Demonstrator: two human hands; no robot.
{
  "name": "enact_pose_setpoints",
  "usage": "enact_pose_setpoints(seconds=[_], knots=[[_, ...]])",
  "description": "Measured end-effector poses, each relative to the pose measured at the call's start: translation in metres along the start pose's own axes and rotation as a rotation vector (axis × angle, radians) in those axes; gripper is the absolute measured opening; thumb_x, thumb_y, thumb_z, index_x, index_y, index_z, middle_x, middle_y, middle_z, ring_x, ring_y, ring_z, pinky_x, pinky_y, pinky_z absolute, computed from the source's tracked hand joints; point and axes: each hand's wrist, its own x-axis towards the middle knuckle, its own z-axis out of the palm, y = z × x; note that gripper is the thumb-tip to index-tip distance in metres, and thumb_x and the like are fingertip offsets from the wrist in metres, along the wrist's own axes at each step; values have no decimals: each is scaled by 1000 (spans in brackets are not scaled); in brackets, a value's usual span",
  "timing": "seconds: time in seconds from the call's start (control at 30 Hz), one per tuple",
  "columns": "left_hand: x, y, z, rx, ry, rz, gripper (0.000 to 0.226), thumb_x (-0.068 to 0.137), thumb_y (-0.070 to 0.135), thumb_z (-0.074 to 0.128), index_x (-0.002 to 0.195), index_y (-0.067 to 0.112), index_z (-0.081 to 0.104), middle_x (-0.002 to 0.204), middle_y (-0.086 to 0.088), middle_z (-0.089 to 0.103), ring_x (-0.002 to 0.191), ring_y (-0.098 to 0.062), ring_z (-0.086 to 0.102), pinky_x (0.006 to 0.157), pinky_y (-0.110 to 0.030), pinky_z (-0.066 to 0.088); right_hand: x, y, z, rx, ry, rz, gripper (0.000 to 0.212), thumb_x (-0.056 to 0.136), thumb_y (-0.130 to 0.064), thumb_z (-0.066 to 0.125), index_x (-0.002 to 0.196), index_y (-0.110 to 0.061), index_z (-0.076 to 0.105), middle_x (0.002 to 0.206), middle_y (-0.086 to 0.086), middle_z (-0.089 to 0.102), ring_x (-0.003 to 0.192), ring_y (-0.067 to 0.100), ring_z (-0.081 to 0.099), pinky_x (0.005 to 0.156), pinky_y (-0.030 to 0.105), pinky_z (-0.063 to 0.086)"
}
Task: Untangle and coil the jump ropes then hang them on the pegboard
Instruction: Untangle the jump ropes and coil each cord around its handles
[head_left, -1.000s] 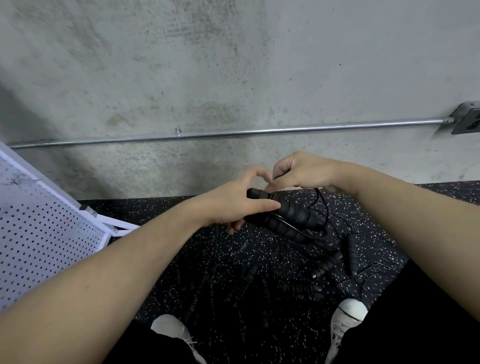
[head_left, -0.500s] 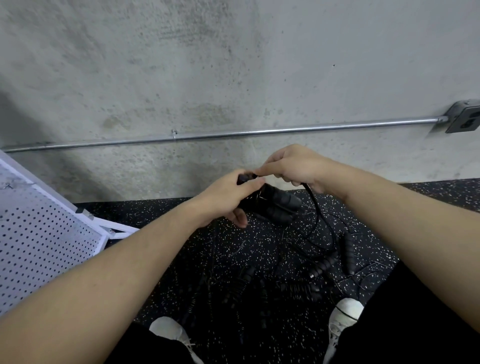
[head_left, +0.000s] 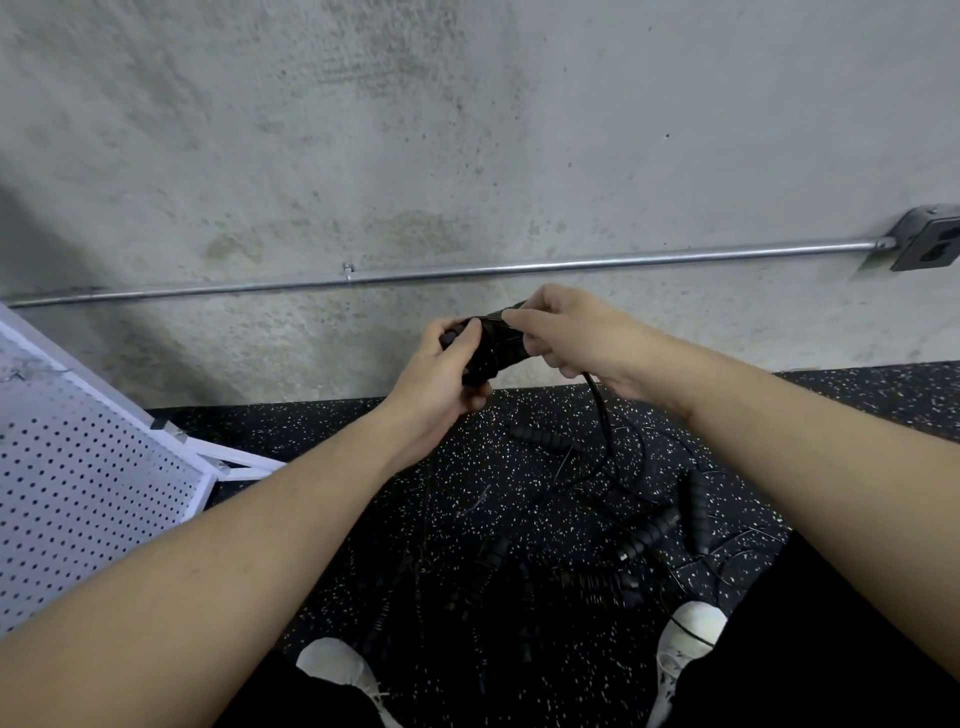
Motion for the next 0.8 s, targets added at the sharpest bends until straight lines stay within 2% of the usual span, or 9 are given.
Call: enact_pose_setpoints(seconds=[0.17,0.27,0.4,0.5,0.63,0.8], knots=[[2,6,4,-347,123,-60,28,108,40,44,117,15,52,84,-9,67,57,-15,54,49,-25,41,-4,4,8,31,-136,-35,21,104,-34,53,104,-13,55,56,-11,50,47,6,37,47,23,29],[4,17,-2,-539,144,-115,41,108,44,43,122,10,59,84,-8,65,50,-11,47,42,-21,35,-4,5,2,-34,-94,-42,30,101,-44,56,102,-15,62,58,-10,49,51,8,36,48,24,29],[-3,23,2,-692,120,-164,43,106,46,44,107,8,63,73,-4,65,44,-7,39,35,-17,29,-2,7,0,13,-50,-59,31,95,-52,62,99,-21,63,57,-9,48,53,9,35,48,25,27],[-6,25,-1,-759,93,-206,40,106,44,44,99,9,62,69,-1,59,41,-5,39,34,-15,28,-2,8,6,74,-79,-91,28,96,-49,62,108,-23,63,55,-11,46,51,8,33,47,23,27],[-11,28,-2,-750,138,-213,40,106,42,47,102,6,63,70,-5,61,46,-8,46,36,-15,34,0,11,7,130,-63,-98,24,94,-48,67,99,-25,65,53,-11,45,50,9,32,45,23,25],[-12,31,-1,-821,184,-176,44,107,43,46,103,2,63,78,-12,67,47,-11,49,37,-16,37,3,16,25,281,-113,-87,20,96,-41,66,113,-31,68,51,-8,41,46,8,30,39,22,22]])
